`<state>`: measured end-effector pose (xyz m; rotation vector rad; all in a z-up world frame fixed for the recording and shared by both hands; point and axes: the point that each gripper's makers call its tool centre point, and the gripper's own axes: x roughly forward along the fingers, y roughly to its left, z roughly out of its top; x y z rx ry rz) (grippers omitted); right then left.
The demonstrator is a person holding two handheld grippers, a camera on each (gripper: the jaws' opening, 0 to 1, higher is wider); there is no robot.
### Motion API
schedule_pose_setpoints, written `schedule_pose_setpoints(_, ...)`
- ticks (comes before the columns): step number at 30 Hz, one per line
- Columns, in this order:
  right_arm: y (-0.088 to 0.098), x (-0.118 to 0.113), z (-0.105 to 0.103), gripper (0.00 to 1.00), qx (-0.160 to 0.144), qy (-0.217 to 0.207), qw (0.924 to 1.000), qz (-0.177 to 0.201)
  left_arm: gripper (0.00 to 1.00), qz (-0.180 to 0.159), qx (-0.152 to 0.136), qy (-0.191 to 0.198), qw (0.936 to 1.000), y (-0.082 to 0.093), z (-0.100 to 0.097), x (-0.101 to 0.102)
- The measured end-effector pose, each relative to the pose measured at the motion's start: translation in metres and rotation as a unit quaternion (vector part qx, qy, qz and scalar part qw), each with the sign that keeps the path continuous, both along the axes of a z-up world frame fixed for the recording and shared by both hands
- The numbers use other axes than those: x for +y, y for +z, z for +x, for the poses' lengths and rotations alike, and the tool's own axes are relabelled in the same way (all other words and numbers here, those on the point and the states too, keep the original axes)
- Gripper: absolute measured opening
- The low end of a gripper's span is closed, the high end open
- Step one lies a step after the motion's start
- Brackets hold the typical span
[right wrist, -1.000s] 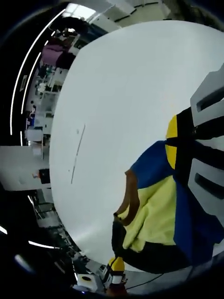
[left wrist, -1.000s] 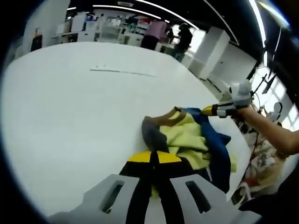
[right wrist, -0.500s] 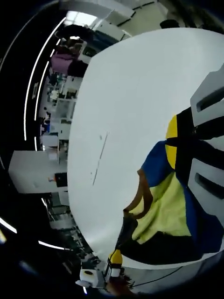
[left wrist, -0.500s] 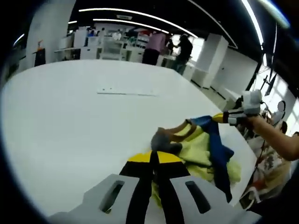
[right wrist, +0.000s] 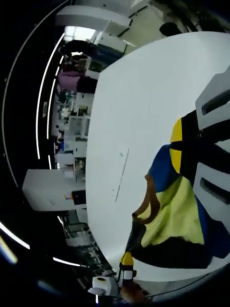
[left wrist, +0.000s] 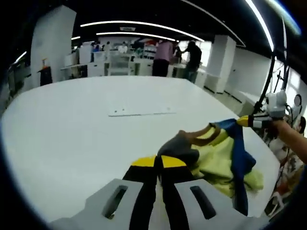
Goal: Fold the garment on the visible template until the final outline fits inside the template.
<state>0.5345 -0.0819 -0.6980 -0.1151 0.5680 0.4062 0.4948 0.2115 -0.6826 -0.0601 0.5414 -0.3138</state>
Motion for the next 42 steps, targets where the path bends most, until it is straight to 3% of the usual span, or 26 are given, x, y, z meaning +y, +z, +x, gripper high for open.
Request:
schedule_pose_setpoints(6,-0.005,-0.005,0.011,0.00,-0.004,-0.021,0.9998,0.000,0.00,0.032,-0.025,0.015,0.9991,-0.004,0.030,0.004)
schedule_pose_setpoints(10,-0.018,-0.010,0.024,0.00,0.007,-0.038,0.9993,0.001,0.00,0.048,-0.032,0.022,0.9981,-0.012,0.050,0.008)
schedule_pose_setpoints(12,-0.023,-0.010,0.028,0.00,0.015,-0.043,0.9989,0.007,0.00,0.061,-0.031,0.021,0.9975,-0.019,0.058,0.010)
schedule_pose_setpoints(19,-0.043,-0.012,0.041,0.00,0.037,-0.071,0.9966,0.020,0.00,0.062,-0.006,0.017,0.9979,-0.047,0.076,0.010)
schedule_pose_setpoints(25,-0.064,-0.009,0.048,0.00,0.059,-0.078,0.9952,0.015,0.00,0.085,0.014,0.005,0.9962,-0.071,0.084,0.013)
schedule_pose_setpoints(32,-0.072,-0.009,0.052,0.00,0.069,-0.084,0.9940,0.013,0.00,0.106,0.028,0.000,0.9940,-0.088,0.088,0.019)
schedule_pose_setpoints(42,-0.078,-0.009,0.053,0.00,0.077,-0.083,0.9936,0.003,0.00,0.131,0.040,-0.010,0.9906,-0.096,0.085,0.026)
